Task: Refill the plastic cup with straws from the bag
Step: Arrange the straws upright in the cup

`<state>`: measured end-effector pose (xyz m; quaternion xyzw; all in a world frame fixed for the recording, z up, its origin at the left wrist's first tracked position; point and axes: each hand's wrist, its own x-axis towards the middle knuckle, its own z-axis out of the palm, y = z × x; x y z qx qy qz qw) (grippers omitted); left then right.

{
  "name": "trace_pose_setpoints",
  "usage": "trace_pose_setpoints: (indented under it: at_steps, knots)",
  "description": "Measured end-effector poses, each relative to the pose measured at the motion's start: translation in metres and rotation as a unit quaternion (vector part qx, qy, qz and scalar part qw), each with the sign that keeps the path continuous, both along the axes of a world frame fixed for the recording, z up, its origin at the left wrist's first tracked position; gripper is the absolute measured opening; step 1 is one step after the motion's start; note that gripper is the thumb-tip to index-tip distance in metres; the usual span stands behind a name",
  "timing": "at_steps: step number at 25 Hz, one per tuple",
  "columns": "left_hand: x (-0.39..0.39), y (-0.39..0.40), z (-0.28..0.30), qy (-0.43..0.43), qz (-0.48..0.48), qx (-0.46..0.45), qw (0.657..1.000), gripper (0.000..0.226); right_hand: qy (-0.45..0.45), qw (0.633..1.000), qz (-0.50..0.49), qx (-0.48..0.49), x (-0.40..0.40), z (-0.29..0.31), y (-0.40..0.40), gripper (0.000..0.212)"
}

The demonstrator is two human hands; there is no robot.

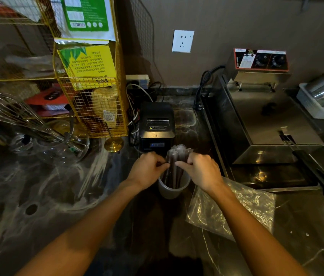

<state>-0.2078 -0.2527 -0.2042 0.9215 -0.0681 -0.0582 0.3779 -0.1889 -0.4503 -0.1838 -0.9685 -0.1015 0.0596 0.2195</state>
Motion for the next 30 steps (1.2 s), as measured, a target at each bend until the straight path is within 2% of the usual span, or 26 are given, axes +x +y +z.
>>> trace_pose_setpoints:
  at_steps: [2, 5, 7, 10, 12, 14, 17, 18, 19, 21, 24, 27, 29, 30]
  knots:
    - [-0.003, 0.002, -0.005, -0.021, 0.024, -0.012, 0.999, 0.013, 0.024, 0.998, -0.046, 0.035, -0.002, -0.004, -0.008, 0.039]
    - [-0.005, 0.006, -0.007, -0.02, 0.032, -0.008, 0.999, 0.017, 0.05, 0.995, -0.059, 0.065, -0.003, -0.01, -0.014, 0.042]
    - [-0.006, 0.008, -0.002, -0.029, 0.03, -0.001, 0.999, 0.019, 0.058, 0.994, -0.055, 0.078, -0.003, -0.011, -0.017, 0.043]
    - [-0.008, 0.013, 0.019, -0.087, 0.033, 0.007, 0.996, 0.017, 0.051, 0.993, -0.028, 0.103, -0.005, -0.006, -0.023, 0.045]
    - [-0.009, 0.017, 0.039, -0.105, 0.056, -0.017, 0.993, 0.015, 0.035, 0.99, 0.0, 0.138, -0.008, 0.0, -0.026, 0.046]
    - [-0.01, 0.023, 0.063, -0.115, 0.086, -0.074, 0.987, 0.018, 0.01, 0.983, 0.013, 0.184, -0.011, 0.008, -0.028, 0.039]
    - [-0.005, 0.033, 0.095, -0.163, 0.138, -0.162, 0.963, 0.025, -0.025, 0.974, 0.028, 0.224, -0.013, 0.019, -0.025, 0.015]
    - [-0.002, 0.035, 0.101, -0.156, 0.161, -0.211, 0.951, 0.026, -0.023, 0.971, 0.041, 0.233, -0.014, 0.023, -0.025, 0.005]
    - [0.001, 0.035, 0.104, -0.132, 0.181, -0.266, 0.938, 0.025, -0.007, 0.968, 0.054, 0.245, -0.015, 0.028, -0.025, 0.007]
    - [0.004, 0.031, 0.101, -0.056, 0.205, -0.368, 0.905, 0.024, 0.066, 0.952, 0.067, 0.29, -0.017, 0.036, -0.025, 0.024]
    - [0.0, 0.022, 0.086, 0.053, 0.215, -0.458, 0.861, 0.021, 0.137, 0.906, 0.074, 0.393, -0.028, 0.051, -0.022, 0.039]
    - [-0.009, 0.011, 0.071, 0.139, 0.21, -0.506, 0.825, 0.019, 0.126, 0.855, 0.08, 0.497, -0.035, 0.063, -0.021, 0.031]
    - [-0.013, 0.003, 0.06, 0.181, 0.2, -0.492, 0.828, 0.021, 0.108, 0.844, 0.069, 0.521, -0.037, 0.069, -0.02, 0.024]
    - [-0.015, -0.001, 0.054, 0.2, 0.193, -0.465, 0.841, 0.024, 0.103, 0.84, 0.054, 0.53, -0.036, 0.07, -0.02, 0.023]
